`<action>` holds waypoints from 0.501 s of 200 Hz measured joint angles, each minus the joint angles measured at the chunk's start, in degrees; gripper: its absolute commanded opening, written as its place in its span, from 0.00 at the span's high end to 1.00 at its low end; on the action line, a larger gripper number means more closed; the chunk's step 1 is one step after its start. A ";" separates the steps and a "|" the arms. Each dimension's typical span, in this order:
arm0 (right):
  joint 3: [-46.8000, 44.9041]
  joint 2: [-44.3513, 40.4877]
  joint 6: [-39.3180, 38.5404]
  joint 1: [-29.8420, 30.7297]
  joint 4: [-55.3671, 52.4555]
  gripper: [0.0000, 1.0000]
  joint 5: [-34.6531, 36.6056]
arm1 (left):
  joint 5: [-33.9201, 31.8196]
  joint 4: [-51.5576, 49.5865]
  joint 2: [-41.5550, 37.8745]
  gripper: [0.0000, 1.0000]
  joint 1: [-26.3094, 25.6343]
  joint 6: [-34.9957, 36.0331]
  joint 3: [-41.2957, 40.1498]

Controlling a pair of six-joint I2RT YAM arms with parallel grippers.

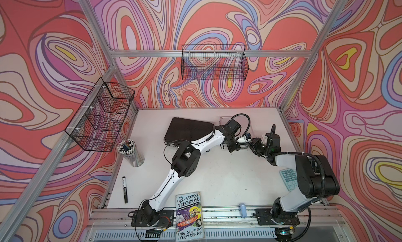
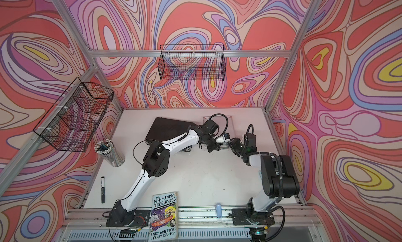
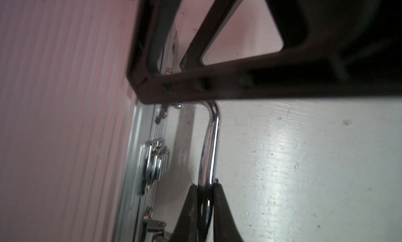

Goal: Open the poker set cases
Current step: Open the fastener on the poker set case.

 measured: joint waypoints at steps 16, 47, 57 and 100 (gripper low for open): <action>-0.09 0.31 0.33 0.00 0.74 0.55 -0.52 | 0.20 -0.07 0.00 1.00 0.11 -0.13 0.00; 0.20 0.17 -0.20 0.00 -0.26 0.55 -0.46 | 0.63 -0.13 0.00 1.00 0.24 -0.20 0.00; 0.20 0.17 -0.17 0.00 -0.26 0.56 -0.52 | 0.72 -0.13 0.00 1.00 0.26 -0.33 0.00; -0.22 0.00 -0.33 0.00 -0.24 0.55 -0.59 | 0.87 -0.15 0.00 1.00 0.26 -0.57 0.00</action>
